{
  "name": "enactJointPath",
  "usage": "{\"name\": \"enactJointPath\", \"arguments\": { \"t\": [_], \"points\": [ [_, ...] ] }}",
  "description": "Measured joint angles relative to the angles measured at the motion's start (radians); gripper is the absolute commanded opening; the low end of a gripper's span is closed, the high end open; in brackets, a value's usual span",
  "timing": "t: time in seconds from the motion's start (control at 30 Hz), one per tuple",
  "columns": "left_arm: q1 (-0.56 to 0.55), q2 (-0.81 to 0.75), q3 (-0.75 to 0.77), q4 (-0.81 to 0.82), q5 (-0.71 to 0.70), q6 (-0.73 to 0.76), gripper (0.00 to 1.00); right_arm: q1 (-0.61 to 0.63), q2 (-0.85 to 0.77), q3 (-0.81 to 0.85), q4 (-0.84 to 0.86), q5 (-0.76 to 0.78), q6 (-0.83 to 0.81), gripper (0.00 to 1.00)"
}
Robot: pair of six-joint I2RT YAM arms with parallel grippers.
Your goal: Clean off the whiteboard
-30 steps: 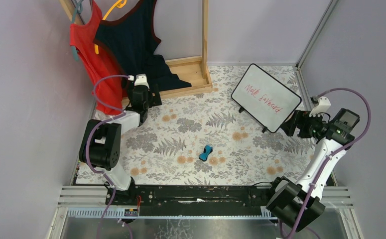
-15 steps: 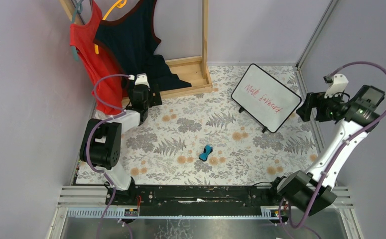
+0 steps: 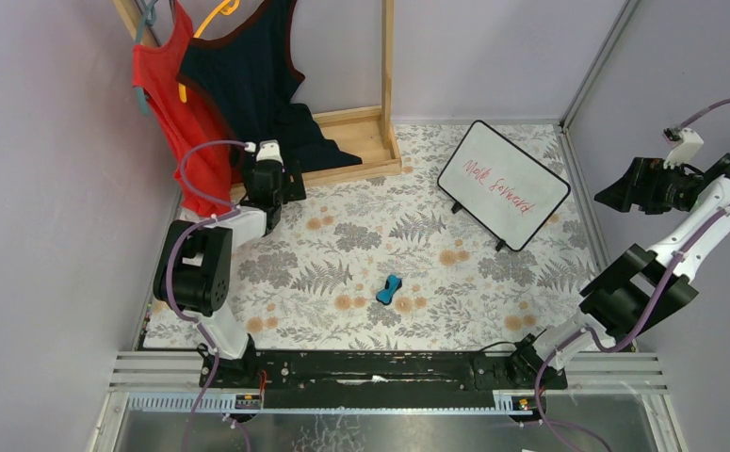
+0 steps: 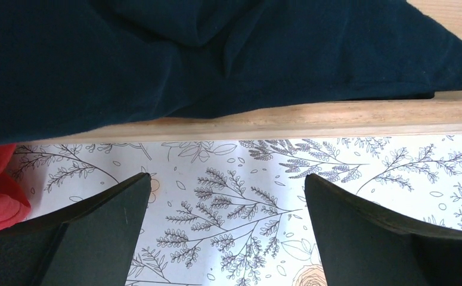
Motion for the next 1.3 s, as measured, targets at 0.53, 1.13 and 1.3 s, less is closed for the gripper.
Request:
{"name": "enactJointPath", "arguments": {
  "t": [0.53, 1.13, 1.3],
  "points": [
    [-0.182, -0.043, 0.169, -0.165, 0.204, -0.038, 0.93, 0.004, 0.021, 0.011, -0.094, -0.071, -0.032, 0.9],
    [-0.507, -0.128, 0.13, -0.376, 0.239, -0.081, 0.86, 0.004, -0.085, -0.093, -0.101, -0.088, -0.007, 0.9],
    [-0.569, -0.103, 0.132, -0.396, 0.243, -0.097, 0.81, 0.004, -0.114, -0.151, -0.1, -0.095, -0.007, 0.9]
  ]
}}
